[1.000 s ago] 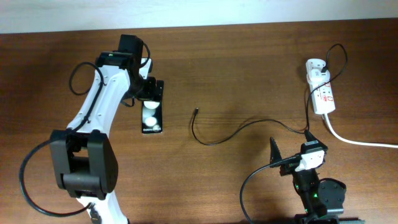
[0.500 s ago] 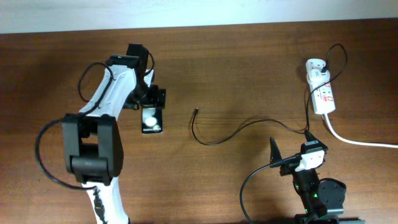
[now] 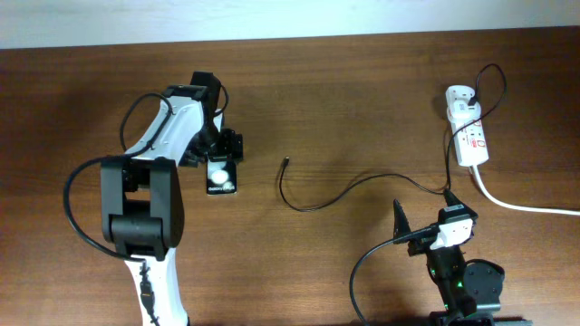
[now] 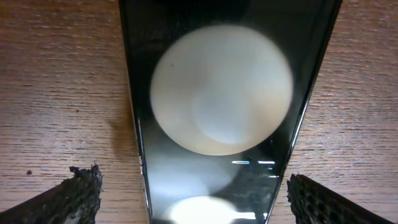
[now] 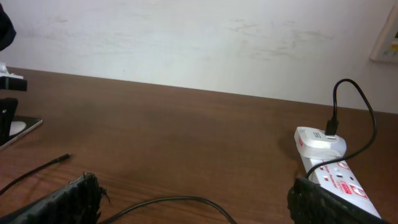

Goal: Plug charger to phone and switch on socket
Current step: 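Lower the left gripper and close it on the phone's sides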

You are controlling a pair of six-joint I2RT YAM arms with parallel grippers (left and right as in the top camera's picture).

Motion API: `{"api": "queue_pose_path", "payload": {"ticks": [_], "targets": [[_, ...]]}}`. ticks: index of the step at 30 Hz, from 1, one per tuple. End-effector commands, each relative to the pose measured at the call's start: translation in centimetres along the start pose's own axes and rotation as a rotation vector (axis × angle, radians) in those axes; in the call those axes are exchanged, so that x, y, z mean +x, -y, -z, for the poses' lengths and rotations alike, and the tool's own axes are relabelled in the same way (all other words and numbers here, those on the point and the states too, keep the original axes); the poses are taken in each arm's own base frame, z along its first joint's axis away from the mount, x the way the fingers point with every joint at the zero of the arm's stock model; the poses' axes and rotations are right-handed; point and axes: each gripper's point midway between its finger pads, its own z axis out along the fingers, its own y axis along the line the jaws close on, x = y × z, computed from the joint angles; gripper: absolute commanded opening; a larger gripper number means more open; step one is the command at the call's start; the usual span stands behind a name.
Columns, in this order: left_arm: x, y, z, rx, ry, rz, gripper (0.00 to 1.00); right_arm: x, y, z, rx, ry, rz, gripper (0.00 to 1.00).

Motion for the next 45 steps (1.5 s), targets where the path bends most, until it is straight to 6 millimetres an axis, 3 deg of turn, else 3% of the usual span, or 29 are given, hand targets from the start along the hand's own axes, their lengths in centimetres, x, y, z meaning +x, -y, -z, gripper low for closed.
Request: {"api": "queue_pose_path", "payload": {"ticks": [1, 13, 21, 28, 34, 38, 45], "targets": [[0.2, 0.7, -0.4, -0.019, -0.006, -0.006, 1.00, 0.3, -0.2, 0.0, -0.010, -0.008, -0.010, 0.99], [-0.1, 0.4, -0.5, -0.040, 0.007, -0.008, 0.99, 0.3, -0.2, 0.0, -0.010, -0.008, -0.010, 0.99], [0.3, 0.5, -1.9, -0.024, 0.009, 0.011, 0.96, 0.3, -0.2, 0.0, -0.010, -0.008, -0.010, 0.99], [0.5, 1.3, -2.0, 0.024, 0.001, -0.079, 0.93, 0.3, -0.2, 0.0, -0.010, -0.008, -0.010, 0.99], [1.1, 1.6, -4.0, 0.052, 0.007, -0.079, 0.93, 0.3, -0.2, 0.0, -0.010, -0.008, -0.010, 0.99], [1.2, 1.6, -4.0, 0.051, 0.000, -0.079, 0.77, 0.3, -0.2, 0.0, -0.010, -0.008, -0.010, 0.99], [2.7, 1.3, -4.0, 0.040, -0.061, -0.077, 0.82, 0.3, -0.2, 0.0, -0.010, -0.008, -0.010, 0.99]]}}
